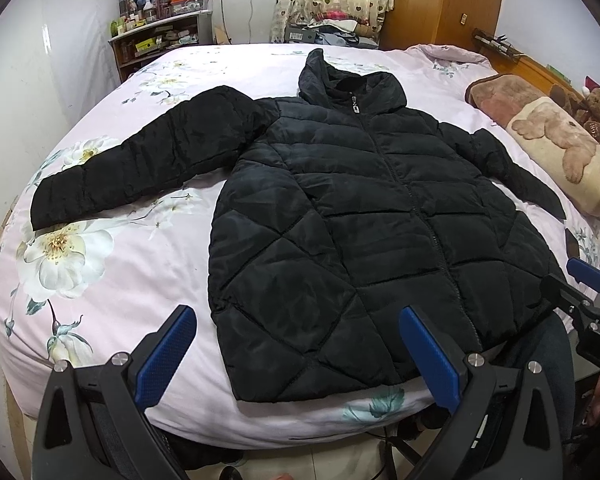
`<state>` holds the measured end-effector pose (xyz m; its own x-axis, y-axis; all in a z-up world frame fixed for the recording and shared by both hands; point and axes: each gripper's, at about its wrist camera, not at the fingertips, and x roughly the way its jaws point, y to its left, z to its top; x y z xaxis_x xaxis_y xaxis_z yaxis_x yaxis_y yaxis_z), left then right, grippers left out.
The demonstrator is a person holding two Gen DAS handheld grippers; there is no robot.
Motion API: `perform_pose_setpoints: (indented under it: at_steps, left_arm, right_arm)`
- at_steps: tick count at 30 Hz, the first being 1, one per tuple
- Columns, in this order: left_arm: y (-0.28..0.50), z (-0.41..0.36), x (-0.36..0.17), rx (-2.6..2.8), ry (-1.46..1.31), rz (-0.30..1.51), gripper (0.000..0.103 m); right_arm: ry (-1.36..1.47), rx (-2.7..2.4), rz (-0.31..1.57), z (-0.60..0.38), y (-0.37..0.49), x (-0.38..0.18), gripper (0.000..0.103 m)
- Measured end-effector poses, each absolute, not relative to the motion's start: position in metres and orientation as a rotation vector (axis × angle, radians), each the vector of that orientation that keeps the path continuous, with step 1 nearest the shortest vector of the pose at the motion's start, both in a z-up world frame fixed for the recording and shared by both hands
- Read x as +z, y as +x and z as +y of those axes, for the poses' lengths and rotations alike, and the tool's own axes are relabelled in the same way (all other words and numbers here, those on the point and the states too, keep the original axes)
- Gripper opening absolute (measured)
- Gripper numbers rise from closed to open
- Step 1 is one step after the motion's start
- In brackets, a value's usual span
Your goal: Fold large clothes
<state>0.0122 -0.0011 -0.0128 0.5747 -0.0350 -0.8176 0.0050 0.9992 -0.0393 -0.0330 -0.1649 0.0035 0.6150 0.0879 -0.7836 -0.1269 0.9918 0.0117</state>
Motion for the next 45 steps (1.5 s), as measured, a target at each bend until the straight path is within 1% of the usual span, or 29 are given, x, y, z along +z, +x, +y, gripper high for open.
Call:
perform_pose_setpoints:
  at_steps: [9,15,29,37,40,44,45]
  left_arm:
    - [0.044,0.018,-0.026,0.022,-0.026,0.971,0.103]
    - [0.075,0.048,-0.039,0.092,-0.030,0.976,0.103]
    - [0.147,0.166,-0.087,0.336,-0.171,0.977,0.102]
    - [0.166,0.238,-0.110,0.454,-0.351,0.961,0.102]
    - [0.167,0.258,-0.116,0.486,-0.424,0.935,0.101]
    - [0.170,0.268,-0.121,0.508,-0.443,0.902,0.100]
    - [0.172,0.268,-0.122,0.507,-0.438,0.901,0.095]
  right_arm:
    - [-0.042,0.156,0.904,-0.163,-0.001,-0.002,0.074]
    - [-0.082,0.182,0.916,-0.150,0.034,-0.012,0.074]
    - [-0.087,0.260,0.938,-0.116,0.126,-0.042,0.074]
    - [-0.142,0.229,0.944,-0.113,0.159,-0.059,0.074]
    - [-0.146,0.216,0.957,-0.117,0.167,-0.066,0.074]
    - [-0.145,0.189,0.970,-0.124,0.173,-0.073,0.074]
    - [-0.145,0.179,0.973,-0.126,0.175,-0.074,0.074]
